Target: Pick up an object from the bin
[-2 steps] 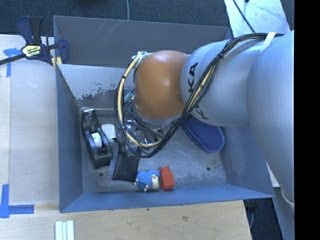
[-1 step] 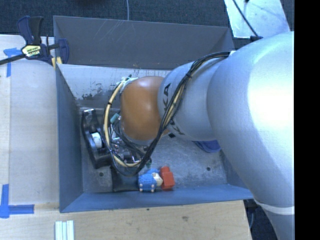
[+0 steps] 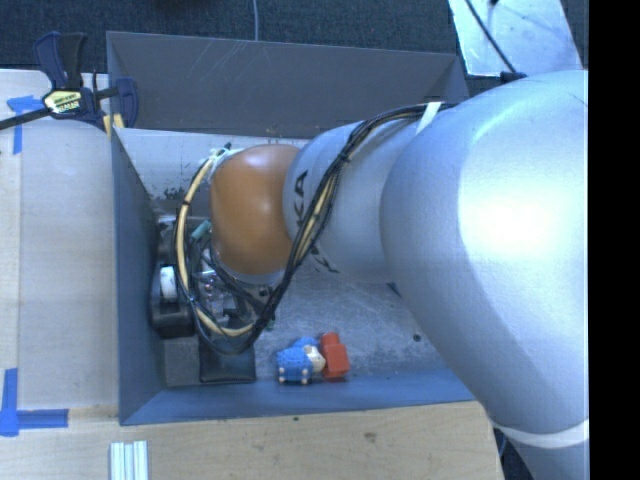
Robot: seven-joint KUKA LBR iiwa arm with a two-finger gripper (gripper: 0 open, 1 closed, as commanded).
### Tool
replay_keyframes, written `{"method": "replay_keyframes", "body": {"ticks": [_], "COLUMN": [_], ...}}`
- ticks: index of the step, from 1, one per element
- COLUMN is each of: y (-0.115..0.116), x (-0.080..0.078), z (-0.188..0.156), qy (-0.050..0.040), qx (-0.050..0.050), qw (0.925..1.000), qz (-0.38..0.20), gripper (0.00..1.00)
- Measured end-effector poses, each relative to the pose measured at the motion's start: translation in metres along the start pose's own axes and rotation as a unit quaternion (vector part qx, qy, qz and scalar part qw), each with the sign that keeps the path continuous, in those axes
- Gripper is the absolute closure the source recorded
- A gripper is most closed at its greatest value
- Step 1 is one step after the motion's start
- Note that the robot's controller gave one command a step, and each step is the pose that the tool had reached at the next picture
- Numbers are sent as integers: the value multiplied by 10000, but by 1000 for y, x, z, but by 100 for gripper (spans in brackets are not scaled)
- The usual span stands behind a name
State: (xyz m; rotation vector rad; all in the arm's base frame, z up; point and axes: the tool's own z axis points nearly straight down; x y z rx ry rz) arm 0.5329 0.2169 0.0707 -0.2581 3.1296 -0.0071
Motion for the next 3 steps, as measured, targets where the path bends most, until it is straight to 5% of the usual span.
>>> {"method": "replay_keyframes", "body": {"ticks": [1,2,3], "y": [-49,-79,-74], "x": [31,40,49], "z": [-38,-90,-131], "qy": [-2,-35,-29], "qx": [-14,-19,-28], "qw": [10000,9999,9998], "qz": [66,101,194], "gripper": [100,100,100]}}
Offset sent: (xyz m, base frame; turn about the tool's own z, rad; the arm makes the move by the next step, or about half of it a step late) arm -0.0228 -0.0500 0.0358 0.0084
